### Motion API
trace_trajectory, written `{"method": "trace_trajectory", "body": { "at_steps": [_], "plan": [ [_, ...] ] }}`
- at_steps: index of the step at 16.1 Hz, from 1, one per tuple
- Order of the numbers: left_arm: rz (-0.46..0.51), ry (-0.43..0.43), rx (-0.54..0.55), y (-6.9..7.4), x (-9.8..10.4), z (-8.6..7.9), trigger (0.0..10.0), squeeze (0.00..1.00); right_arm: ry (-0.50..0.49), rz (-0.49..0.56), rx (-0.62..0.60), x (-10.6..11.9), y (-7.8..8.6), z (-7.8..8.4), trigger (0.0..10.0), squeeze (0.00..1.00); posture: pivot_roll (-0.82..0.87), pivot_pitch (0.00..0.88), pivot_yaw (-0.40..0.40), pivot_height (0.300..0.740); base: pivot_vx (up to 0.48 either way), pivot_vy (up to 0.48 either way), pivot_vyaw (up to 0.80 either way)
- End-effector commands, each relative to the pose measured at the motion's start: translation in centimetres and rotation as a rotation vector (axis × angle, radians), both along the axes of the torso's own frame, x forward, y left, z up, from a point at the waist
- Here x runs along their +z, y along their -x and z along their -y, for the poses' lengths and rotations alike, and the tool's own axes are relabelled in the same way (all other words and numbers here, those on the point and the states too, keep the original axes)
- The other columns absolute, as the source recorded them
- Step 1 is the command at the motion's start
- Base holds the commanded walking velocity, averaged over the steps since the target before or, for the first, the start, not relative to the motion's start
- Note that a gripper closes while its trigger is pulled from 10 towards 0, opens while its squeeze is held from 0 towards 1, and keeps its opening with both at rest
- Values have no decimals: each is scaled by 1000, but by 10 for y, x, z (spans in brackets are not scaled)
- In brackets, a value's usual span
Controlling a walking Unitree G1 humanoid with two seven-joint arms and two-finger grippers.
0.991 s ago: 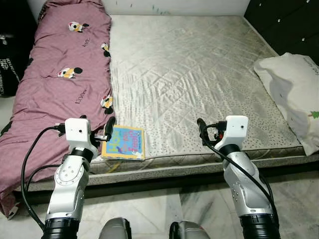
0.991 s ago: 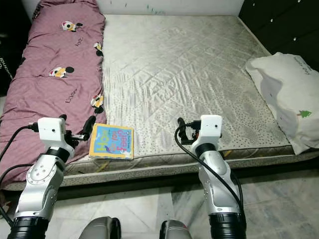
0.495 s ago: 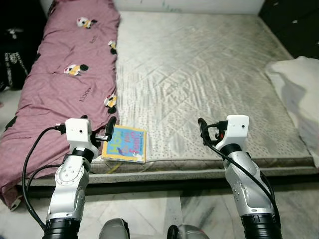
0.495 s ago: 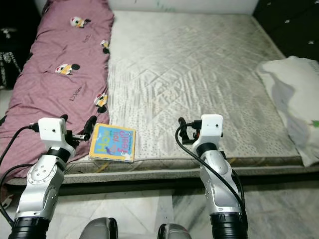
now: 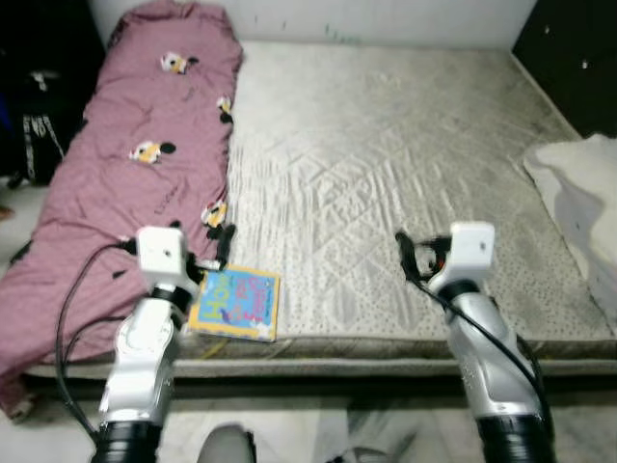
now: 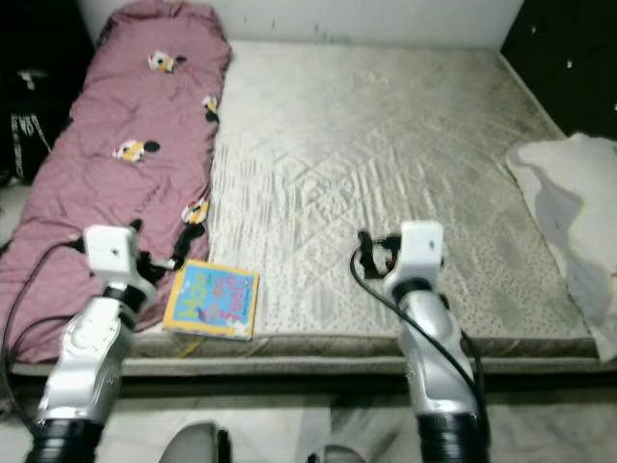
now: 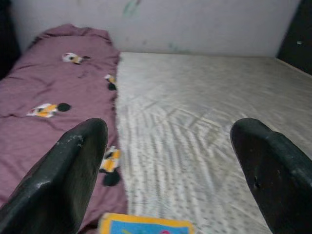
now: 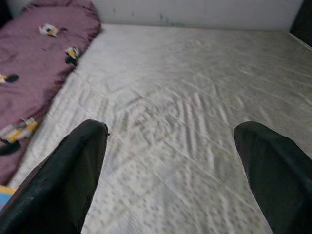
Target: Clean up the room
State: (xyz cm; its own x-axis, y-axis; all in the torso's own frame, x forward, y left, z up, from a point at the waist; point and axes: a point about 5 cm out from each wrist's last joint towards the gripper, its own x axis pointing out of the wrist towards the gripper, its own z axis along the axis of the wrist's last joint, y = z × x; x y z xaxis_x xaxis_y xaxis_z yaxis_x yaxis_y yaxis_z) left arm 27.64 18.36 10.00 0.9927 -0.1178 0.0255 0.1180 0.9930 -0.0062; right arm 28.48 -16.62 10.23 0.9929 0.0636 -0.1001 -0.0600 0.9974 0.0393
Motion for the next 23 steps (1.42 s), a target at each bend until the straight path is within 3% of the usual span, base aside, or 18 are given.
{"method": "trace_trajectory", "body": {
  "at_steps": [1, 12, 18, 23],
  "plan": [
    [2, -10, 12, 1, 1, -3, 10000, 0, 14, 10, 8, 2, -1, -3, 10000, 0, 30, 93, -45, 740, 262, 0, 0],
    [-27, -31, 45, 1, -5, -5, 10000, 0, 17, 13, 22, 1, -1, -5, 10000, 0, 37, 91, -45, 740, 98, 0, 0],
    [-33, -16, 33, 0, -5, -5, 10000, 0, 14, 3, 19, 0, -2, -5, 10000, 0, 36, 93, -45, 740, 0, 445, -471],
    [-38, -6, 35, 0, -5, -4, 10000, 0, 16, 0, 15, 0, -2, -4, 10000, 0, 35, 94, -47, 740, 0, 480, 0]
  ]
}}
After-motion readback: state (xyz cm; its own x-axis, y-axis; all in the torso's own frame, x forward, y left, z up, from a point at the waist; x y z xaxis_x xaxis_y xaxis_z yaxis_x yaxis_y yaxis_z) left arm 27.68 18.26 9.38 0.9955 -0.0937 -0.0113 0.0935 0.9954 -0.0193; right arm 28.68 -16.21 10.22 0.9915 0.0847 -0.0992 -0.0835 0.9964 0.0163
